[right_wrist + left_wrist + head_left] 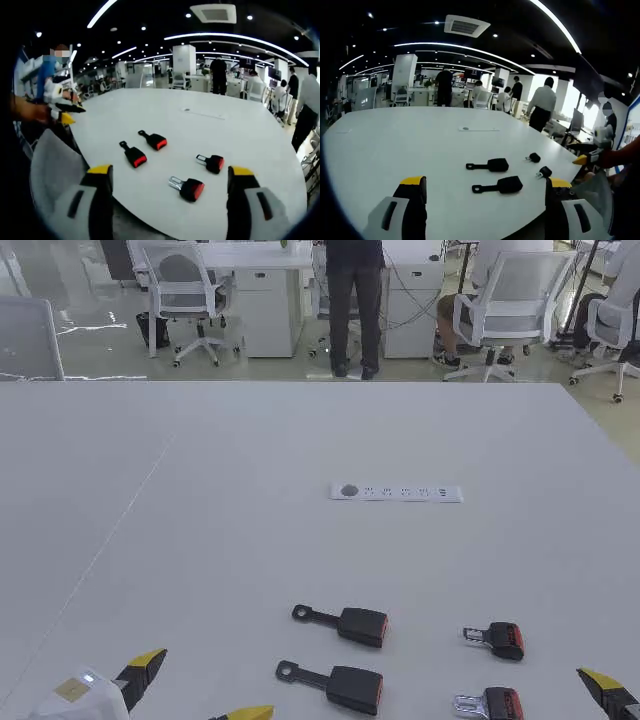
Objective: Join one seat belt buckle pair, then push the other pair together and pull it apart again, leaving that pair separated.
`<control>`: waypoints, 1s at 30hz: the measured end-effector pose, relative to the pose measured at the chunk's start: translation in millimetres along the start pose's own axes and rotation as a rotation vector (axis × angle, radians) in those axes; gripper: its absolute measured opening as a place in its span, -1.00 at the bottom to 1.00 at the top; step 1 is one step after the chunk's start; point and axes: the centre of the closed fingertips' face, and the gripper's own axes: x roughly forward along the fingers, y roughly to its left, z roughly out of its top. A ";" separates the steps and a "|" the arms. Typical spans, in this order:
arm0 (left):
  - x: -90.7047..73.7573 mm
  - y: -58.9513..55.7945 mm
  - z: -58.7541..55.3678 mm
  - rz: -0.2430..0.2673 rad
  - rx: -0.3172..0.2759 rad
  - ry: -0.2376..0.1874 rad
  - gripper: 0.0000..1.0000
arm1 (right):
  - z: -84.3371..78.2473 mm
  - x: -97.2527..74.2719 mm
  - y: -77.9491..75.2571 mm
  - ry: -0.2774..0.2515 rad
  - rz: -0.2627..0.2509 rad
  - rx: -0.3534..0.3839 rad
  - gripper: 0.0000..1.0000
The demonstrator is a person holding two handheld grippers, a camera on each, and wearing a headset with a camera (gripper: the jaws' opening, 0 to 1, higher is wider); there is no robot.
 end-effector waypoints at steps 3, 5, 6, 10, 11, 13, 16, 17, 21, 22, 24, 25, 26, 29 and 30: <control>0.7 2.4 -0.9 0.000 -0.002 0.000 0.99 | -0.9 1.3 0.4 0.004 0.001 0.003 0.96; 1.5 3.3 -2.8 0.002 0.000 0.007 0.98 | -5.3 2.6 1.2 0.033 0.001 0.000 0.96; 2.1 4.0 -4.0 0.002 0.000 0.011 0.98 | -5.6 3.0 1.4 0.032 0.002 0.002 0.96; 2.6 3.4 -4.6 -0.003 0.000 0.008 0.98 | -2.1 2.7 2.1 0.010 0.000 -0.008 0.95; 2.7 2.6 -4.4 -0.004 -0.001 0.009 0.98 | -3.0 3.0 2.2 0.017 -0.001 0.000 0.95; 3.6 3.0 -4.7 -0.007 -0.001 0.010 0.98 | -2.9 3.0 2.1 0.016 -0.003 -0.004 0.95; 4.5 3.8 -4.5 -0.008 0.001 0.008 0.98 | -2.5 2.9 2.4 0.017 -0.004 0.004 0.95; 4.6 3.8 -4.3 -0.009 0.002 0.008 0.98 | -1.7 2.9 2.1 0.013 -0.006 0.001 0.95; 5.8 3.5 -3.9 -0.012 0.005 0.007 0.98 | -0.3 2.9 1.7 0.010 -0.007 0.001 0.95; 6.4 3.5 -3.6 -0.013 0.002 0.006 0.98 | -0.2 2.8 1.6 0.011 -0.007 0.001 0.95; 6.3 1.4 -2.7 -0.015 0.002 0.004 0.98 | -1.0 2.6 1.4 0.015 -0.005 0.004 0.95; 6.7 1.8 -2.9 -0.014 0.003 0.005 0.98 | -1.0 2.3 0.5 0.015 -0.009 0.002 0.95; 7.3 2.6 -3.7 -0.014 0.006 0.007 0.98 | -1.0 2.2 0.4 0.014 -0.009 0.002 0.95; 6.4 -1.4 -1.7 -0.016 0.004 0.005 0.98 | -1.0 2.0 0.0 0.014 -0.009 0.001 0.95; 6.2 -2.4 -1.0 -0.016 0.004 0.004 0.98 | -1.0 2.0 -0.1 0.014 -0.009 0.001 0.95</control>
